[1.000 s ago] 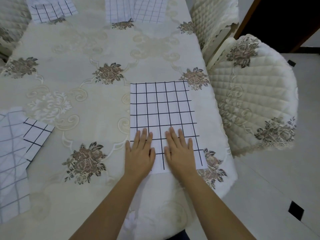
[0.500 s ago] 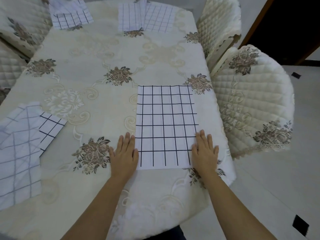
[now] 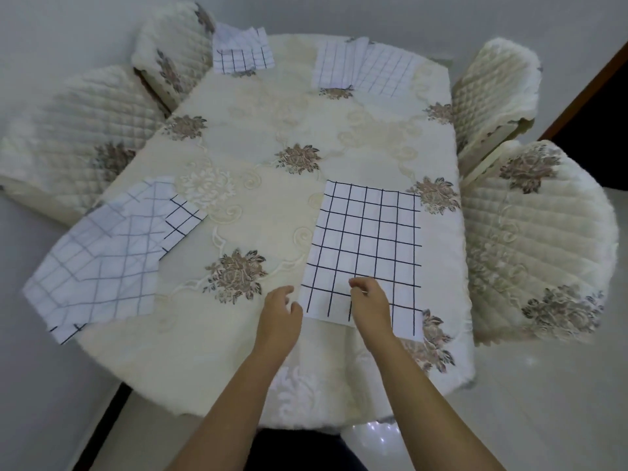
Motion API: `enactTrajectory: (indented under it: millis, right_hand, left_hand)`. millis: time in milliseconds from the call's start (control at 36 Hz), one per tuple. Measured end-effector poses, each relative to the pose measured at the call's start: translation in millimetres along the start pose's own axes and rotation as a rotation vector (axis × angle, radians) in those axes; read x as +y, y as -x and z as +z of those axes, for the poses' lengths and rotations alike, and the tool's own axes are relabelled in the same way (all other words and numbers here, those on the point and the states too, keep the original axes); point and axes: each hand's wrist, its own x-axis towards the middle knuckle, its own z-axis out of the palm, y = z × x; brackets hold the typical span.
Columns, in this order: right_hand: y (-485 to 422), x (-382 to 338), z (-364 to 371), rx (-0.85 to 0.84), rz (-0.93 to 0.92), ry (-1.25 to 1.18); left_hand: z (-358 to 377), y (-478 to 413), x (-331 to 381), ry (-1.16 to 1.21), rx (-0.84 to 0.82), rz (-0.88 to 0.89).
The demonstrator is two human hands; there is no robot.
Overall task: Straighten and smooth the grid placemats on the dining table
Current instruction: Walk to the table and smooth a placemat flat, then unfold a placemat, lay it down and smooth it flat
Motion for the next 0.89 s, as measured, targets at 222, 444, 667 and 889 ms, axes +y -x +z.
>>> enactTrajectory:
  millis: [222, 444, 667, 889]
  right_hand:
    - [24, -20, 59, -0.143, -0.029, 0.022]
    - [55, -57, 164, -0.240, -0.082, -0.001]
    - [105, -75, 298, -0.291, 0.016, -0.015]
    - [120, -86, 360, -0.195, 0.068, 0.172]
  left_hand:
    - [-60, 6, -26, 0.103, 0.179, -0.080]
    - [-152, -4, -69, 0.138, 0.259, -0.065]
    - [-268, -20, -131, 0.119, 0.318, -0.111]
    - [-320, -47, -176, -0.016, 0.179, -0.078]
